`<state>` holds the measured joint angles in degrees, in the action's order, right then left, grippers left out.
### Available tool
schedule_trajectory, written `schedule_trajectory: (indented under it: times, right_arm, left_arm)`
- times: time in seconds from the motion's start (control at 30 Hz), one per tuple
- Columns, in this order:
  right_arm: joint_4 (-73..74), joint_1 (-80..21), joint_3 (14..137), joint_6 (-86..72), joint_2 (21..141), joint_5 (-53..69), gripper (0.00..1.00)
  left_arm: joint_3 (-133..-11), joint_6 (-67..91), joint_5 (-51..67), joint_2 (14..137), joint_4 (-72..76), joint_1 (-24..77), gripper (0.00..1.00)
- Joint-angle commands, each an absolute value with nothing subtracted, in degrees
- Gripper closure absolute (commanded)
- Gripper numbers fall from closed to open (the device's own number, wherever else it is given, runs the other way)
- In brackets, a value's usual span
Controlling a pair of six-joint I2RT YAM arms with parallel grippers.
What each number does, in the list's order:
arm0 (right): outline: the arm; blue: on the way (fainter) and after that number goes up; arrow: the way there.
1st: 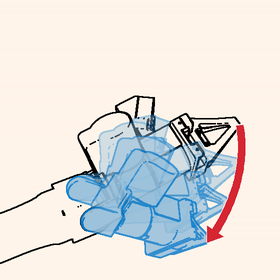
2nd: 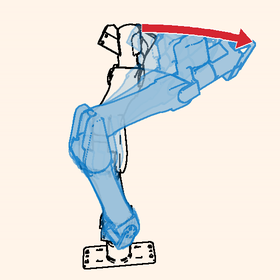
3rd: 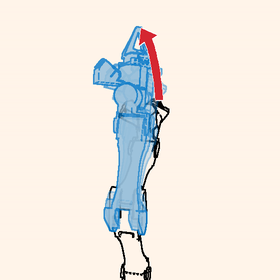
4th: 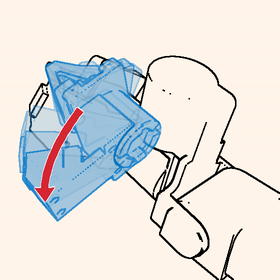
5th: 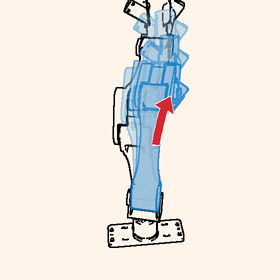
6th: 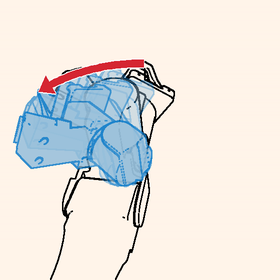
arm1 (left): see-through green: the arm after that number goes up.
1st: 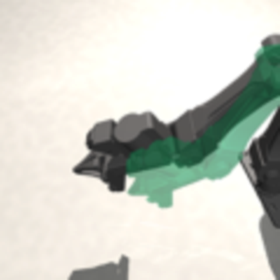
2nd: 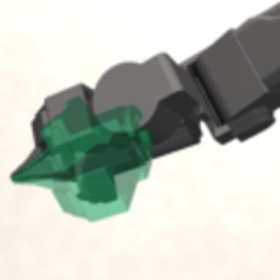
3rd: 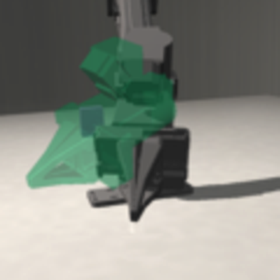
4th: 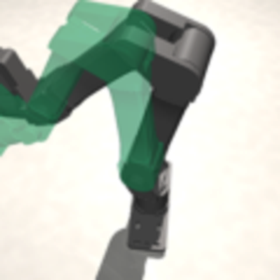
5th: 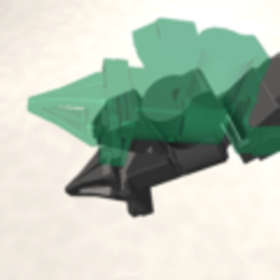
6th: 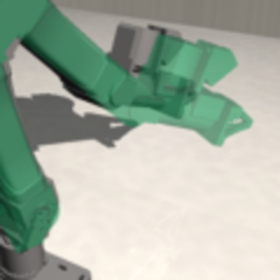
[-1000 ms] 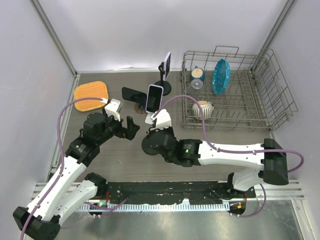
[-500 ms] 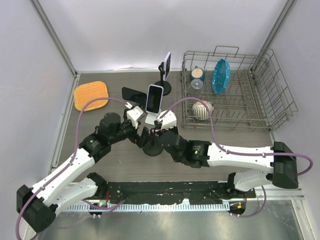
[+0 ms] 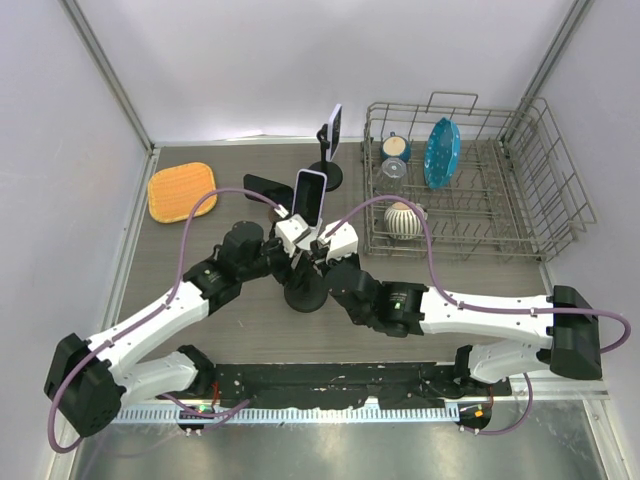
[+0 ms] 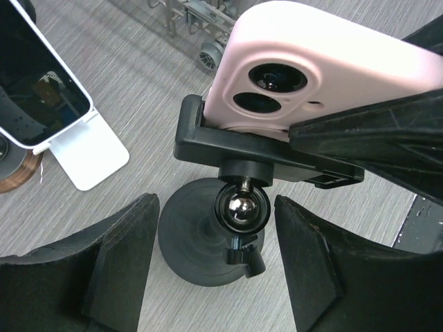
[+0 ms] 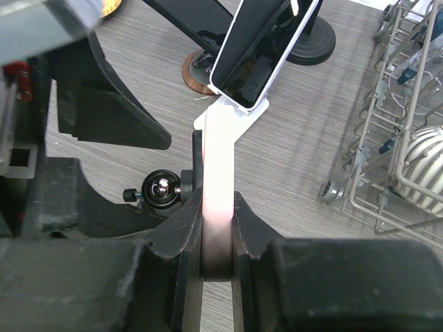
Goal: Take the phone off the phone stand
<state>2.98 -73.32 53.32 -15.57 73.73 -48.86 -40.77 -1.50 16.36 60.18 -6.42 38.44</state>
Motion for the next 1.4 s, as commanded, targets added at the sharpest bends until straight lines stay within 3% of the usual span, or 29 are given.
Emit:
schedule_trajectory:
  times: [0.0, 0.13, 0.23, 0.27, 0.37, 0.5, 0.7, 1.23, 1.37]
  right_arm:
    - [-2.9, -73.3, 54.4, -16.61, 72.51, -49.66, 0.99]
    - [-3.51, -73.3, 54.67, -16.61, 72.95, -49.04, 0.99]
    - [-3.6, -73.3, 54.32, -17.4, 73.13, -49.3, 0.98]
    - [-3.78, -73.3, 54.14, -17.75, 73.04, -49.65, 0.97]
    - [-5.27, -73.3, 53.0, -18.45, 72.69, -51.14, 0.89]
    - [-11.14, -73.3, 49.41, -16.44, 72.16, -54.74, 0.68]
    - [-18.7, -73.13, 46.85, -13.64, 72.59, -58.62, 0.54]
    - [-26.54, -71.81, 47.29, -9.14, 77.69, -57.92, 0.56]
    - [-26.37, -71.81, 47.02, -9.4, 78.22, -57.4, 0.62]
  left_arm:
    - [-40.17, -2.28, 17.58, 62.39, -0.44, 39.02, 0.33]
    - [-40.08, -3.78, 14.69, 62.84, -1.49, 40.86, 0.41]
    - [-39.99, -4.04, 13.98, 62.67, -1.49, 41.31, 0.53]
    - [-39.9, -3.78, 13.89, 62.58, -1.41, 41.31, 0.63]
    - [-39.99, -3.43, 14.41, 63.19, -1.49, 41.75, 0.81]
    - [-40.78, -3.6, 14.5, 63.63, -2.99, 42.54, 1.0]
    - [-40.52, -3.08, 14.41, 62.32, -2.37, 42.54, 1.0]
    - [-40.78, -1.67, 15.12, 61.35, -2.02, 42.89, 1.0]
    - [-40.78, -0.53, 15.2, 61.44, -1.76, 42.89, 1.0]
